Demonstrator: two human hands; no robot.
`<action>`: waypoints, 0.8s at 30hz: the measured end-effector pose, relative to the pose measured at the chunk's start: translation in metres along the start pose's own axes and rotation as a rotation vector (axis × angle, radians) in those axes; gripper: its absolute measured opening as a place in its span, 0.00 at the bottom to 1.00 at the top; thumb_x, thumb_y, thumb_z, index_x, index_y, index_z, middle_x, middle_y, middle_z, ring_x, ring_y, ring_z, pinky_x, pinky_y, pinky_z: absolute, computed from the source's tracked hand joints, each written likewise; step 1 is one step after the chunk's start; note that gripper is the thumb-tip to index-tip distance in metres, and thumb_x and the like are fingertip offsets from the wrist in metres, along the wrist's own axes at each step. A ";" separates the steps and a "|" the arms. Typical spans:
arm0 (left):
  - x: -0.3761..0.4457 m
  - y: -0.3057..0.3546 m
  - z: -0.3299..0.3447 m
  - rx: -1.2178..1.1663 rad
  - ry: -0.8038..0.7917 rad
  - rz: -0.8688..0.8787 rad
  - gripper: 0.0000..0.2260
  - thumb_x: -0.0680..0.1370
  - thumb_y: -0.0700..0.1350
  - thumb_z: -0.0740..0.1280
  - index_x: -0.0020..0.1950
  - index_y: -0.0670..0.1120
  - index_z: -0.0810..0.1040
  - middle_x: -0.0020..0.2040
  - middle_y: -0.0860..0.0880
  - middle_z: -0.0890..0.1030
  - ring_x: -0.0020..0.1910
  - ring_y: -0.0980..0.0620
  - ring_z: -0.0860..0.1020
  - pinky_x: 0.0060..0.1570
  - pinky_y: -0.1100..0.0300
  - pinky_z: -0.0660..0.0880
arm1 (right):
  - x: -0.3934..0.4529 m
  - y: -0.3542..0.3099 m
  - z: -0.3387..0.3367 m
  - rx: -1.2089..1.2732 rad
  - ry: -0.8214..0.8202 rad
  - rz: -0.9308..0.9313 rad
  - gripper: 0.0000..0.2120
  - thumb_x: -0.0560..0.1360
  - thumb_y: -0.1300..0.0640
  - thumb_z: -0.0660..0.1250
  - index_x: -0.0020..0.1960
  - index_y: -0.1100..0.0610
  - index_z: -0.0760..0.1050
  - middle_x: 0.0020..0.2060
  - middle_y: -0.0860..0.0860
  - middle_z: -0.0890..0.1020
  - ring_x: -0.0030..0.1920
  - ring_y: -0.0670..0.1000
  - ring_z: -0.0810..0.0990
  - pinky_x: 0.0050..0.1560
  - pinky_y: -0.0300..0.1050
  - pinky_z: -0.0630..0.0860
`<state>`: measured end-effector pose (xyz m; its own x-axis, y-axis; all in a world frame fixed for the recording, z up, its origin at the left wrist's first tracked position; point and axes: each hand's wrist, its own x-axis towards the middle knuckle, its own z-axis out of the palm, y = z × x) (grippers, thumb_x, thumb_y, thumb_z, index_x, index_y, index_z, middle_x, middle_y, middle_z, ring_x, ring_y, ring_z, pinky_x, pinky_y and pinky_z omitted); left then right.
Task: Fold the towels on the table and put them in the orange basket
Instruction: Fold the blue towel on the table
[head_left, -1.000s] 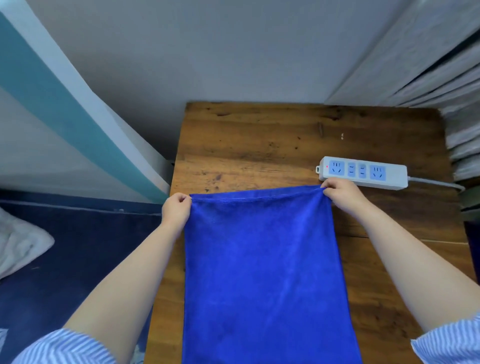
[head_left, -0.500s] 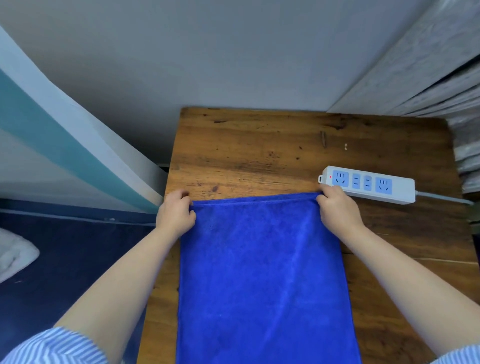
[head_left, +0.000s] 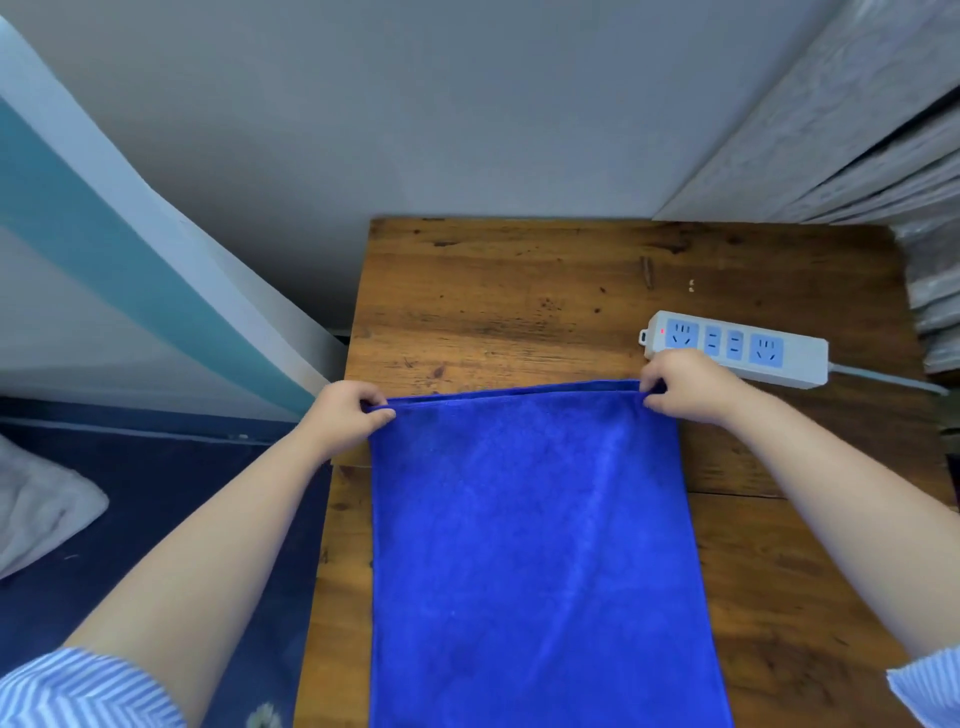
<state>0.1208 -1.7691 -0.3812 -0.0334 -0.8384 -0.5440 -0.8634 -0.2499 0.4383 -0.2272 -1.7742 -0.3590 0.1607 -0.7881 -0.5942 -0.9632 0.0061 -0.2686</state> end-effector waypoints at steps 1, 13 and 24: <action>-0.006 -0.001 -0.005 -0.073 0.009 -0.032 0.05 0.76 0.40 0.67 0.40 0.41 0.77 0.38 0.48 0.76 0.37 0.53 0.72 0.34 0.64 0.68 | -0.007 0.001 -0.006 0.060 -0.014 0.007 0.03 0.73 0.62 0.66 0.43 0.58 0.79 0.38 0.50 0.76 0.43 0.49 0.75 0.39 0.36 0.69; -0.085 0.001 -0.029 -0.030 0.130 0.063 0.04 0.74 0.36 0.68 0.43 0.44 0.74 0.43 0.45 0.78 0.44 0.46 0.76 0.40 0.58 0.73 | -0.092 -0.008 -0.026 0.319 0.090 0.111 0.10 0.72 0.60 0.69 0.33 0.53 0.73 0.34 0.48 0.76 0.39 0.44 0.73 0.34 0.36 0.70; -0.158 0.062 -0.082 -0.122 0.784 0.177 0.12 0.76 0.33 0.59 0.53 0.37 0.81 0.53 0.37 0.80 0.54 0.39 0.75 0.52 0.55 0.69 | -0.163 -0.056 -0.062 0.030 0.931 0.014 0.13 0.73 0.66 0.58 0.49 0.67 0.79 0.46 0.64 0.80 0.51 0.64 0.76 0.47 0.49 0.73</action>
<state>0.1141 -1.6919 -0.2091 0.2370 -0.9546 0.1806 -0.8160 -0.0947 0.5702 -0.2129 -1.6838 -0.1998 -0.1012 -0.9640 0.2459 -0.9557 0.0255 -0.2932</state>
